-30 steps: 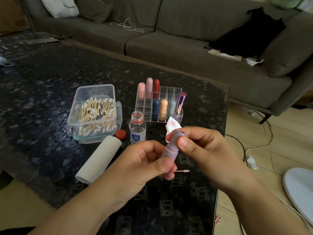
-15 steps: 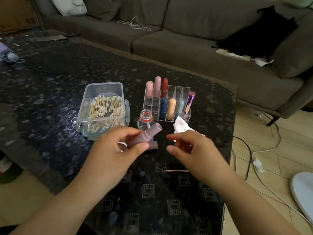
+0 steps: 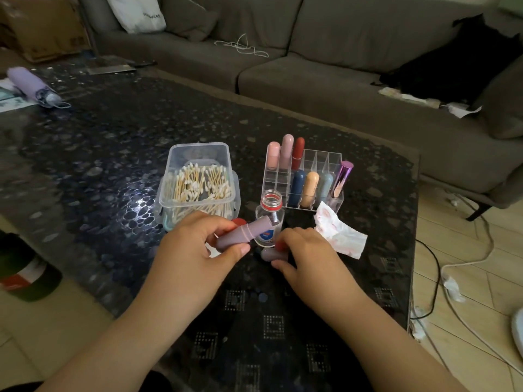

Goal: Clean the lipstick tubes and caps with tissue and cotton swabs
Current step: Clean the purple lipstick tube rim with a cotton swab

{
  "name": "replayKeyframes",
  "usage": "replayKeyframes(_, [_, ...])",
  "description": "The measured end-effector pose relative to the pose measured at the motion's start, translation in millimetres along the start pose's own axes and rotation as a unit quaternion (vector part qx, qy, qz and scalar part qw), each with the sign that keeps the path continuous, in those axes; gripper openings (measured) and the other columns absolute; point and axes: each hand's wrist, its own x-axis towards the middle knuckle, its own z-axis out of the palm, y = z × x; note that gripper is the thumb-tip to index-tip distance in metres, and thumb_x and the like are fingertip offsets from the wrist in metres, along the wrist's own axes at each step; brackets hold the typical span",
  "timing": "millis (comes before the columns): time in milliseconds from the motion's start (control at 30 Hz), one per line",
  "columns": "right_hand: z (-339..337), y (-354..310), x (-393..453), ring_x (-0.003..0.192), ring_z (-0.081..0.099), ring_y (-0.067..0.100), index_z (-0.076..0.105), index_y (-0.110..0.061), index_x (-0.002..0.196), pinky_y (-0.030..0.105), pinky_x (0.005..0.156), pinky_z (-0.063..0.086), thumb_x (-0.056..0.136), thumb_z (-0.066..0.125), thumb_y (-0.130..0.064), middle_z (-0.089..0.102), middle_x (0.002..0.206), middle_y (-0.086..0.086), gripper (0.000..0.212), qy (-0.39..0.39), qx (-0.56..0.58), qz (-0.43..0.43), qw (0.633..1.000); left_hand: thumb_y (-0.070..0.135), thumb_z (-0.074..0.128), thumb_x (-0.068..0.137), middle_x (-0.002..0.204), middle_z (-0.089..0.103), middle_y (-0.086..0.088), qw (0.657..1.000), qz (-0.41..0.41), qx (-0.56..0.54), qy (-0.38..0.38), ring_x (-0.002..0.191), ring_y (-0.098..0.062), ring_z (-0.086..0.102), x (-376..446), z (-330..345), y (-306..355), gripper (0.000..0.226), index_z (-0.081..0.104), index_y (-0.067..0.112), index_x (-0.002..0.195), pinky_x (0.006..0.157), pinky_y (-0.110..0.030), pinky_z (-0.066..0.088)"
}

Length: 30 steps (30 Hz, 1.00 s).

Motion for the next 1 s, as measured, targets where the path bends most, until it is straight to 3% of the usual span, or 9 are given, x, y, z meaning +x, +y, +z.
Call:
replayKeyframes(100, [1.2, 3.7, 0.0, 0.111, 0.042, 0.014, 0.05, -0.027, 0.131, 0.024, 0.094, 0.033, 0.097, 0.049, -0.03, 0.048, 0.122, -0.005, 0.034, -0.035, -0.02, -0.015, 0.999, 0.021, 0.079, 0.071, 0.079, 0.059, 0.013, 1.0, 0.0, 0.007, -0.003, 0.073, 0.001, 0.053, 0.9, -0.1, 0.3, 0.021, 0.069, 0.034, 0.084, 0.064, -0.006, 0.038])
replayKeyframes(167, [1.0, 6.5, -3.1, 0.111, 0.042, 0.013, 0.053, -0.028, 0.129, 0.024, 0.096, 0.033, 0.098, 0.048, -0.029, 0.048, 0.119, -0.006, 0.031, -0.04, -0.001, -0.015, 0.999, 0.021, 0.078, 0.071, 0.079, 0.059, 0.013, 1.0, 0.003, 0.008, -0.007, 0.074, 0.003, 0.053, 1.1, 0.5, 1.6, 0.02, 0.069, 0.033, 0.084, 0.065, -0.005, 0.038])
replayKeyframes(267, [-14.4, 9.3, -10.1, 0.097, 0.051, 0.003, 0.06, -0.028, 0.109, 0.009, 0.084, 0.036, 0.091, 0.06, -0.022, 0.059, 0.102, -0.012, 0.018, 0.032, 0.163, 0.035, 0.986, 0.02, 0.078, 0.071, 0.081, 0.061, 0.012, 1.0, 0.011, 0.003, -0.011, 0.077, 0.003, 0.054, 1.2, 3.8, 4.6, 0.019, 0.07, 0.029, 0.086, 0.066, -0.005, 0.038])
replayKeyframes(333, [-31.4, 10.8, -16.1, 0.084, 0.059, -0.002, 0.063, -0.025, 0.094, 0.006, 0.076, 0.041, 0.086, 0.066, -0.015, 0.068, 0.087, -0.009, 0.013, 0.082, 0.333, 0.086, 0.935, 0.021, 0.078, 0.071, 0.082, 0.061, 0.012, 1.0, 0.015, 0.002, -0.015, 0.079, 0.001, 0.054, 0.7, 6.7, 7.6, 0.019, 0.072, 0.026, 0.088, 0.066, -0.005, 0.038])
replayKeyframes(400, [-44.4, 15.1, -21.7, 0.08, 0.065, 0.001, 0.066, -0.018, 0.093, 0.01, 0.073, 0.047, 0.082, 0.068, -0.009, 0.072, 0.085, -0.007, 0.014, 0.117, 0.474, 0.108, 0.866, 0.022, 0.078, 0.071, 0.083, 0.062, 0.012, 0.999, 0.02, 0.001, -0.025, 0.079, -0.001, 0.054, 0.0, 10.2, 12.2, 0.018, 0.072, 0.025, 0.088, 0.066, -0.005, 0.038])
replayKeyframes(500, [-52.2, 21.3, -27.5, 0.077, 0.067, 0.005, 0.066, -0.008, 0.098, 0.013, 0.069, 0.05, 0.082, 0.066, -0.003, 0.073, 0.085, 0.0, 0.016, 0.146, 0.551, 0.115, 0.814, 0.021, 0.078, 0.072, 0.086, 0.062, 0.012, 0.999, 0.031, -0.007, -0.04, 0.082, 0.001, 0.054, -1.4, 17.5, 21.0, 0.02, 0.071, 0.026, 0.09, 0.069, -0.004, 0.038])
replayKeyframes(600, [-55.0, 23.5, -31.8, 0.078, 0.068, 0.007, 0.065, -0.012, 0.102, 0.014, 0.07, 0.05, 0.081, 0.066, -0.002, 0.074, 0.085, 0.002, 0.023, 0.133, 0.555, 0.102, 0.815, 0.021, 0.077, 0.072, 0.086, 0.06, 0.013, 0.998, 0.034, -0.02, -0.056, 0.082, 0.002, 0.055, -2.3, 26.3, 27.5, 0.022, 0.072, 0.025, 0.093, 0.07, -0.005, 0.039])
replayKeyframes(733, [-55.4, 24.8, -36.7, 0.086, 0.07, 0.012, 0.066, -0.018, 0.104, 0.019, 0.08, 0.054, 0.08, 0.069, -0.006, 0.073, 0.09, 0.001, 0.027, 0.107, 0.512, 0.087, 0.848, 0.025, 0.076, 0.072, 0.085, 0.06, 0.013, 0.996, 0.046, -0.031, -0.067, 0.081, -0.003, 0.056, -1.6, 37.1, 34.2, 0.02, 0.071, 0.03, 0.091, 0.07, -0.01, 0.043])
replayKeyframes(1000, [-55.9, 26.9, -42.5, 0.085, 0.068, 0.003, 0.066, -0.021, 0.096, 0.015, 0.077, 0.052, 0.077, 0.071, -0.013, 0.072, 0.093, -0.012, 0.021, 0.112, 0.473, 0.091, 0.869, 0.029, 0.072, 0.075, 0.082, 0.057, 0.015, 0.99, 0.11, -0.007, -0.087, 0.084, -0.002, 0.053, 5.7, 46.3, 41.6, 0.017, 0.071, 0.029, 0.093, 0.067, -0.012, 0.039])
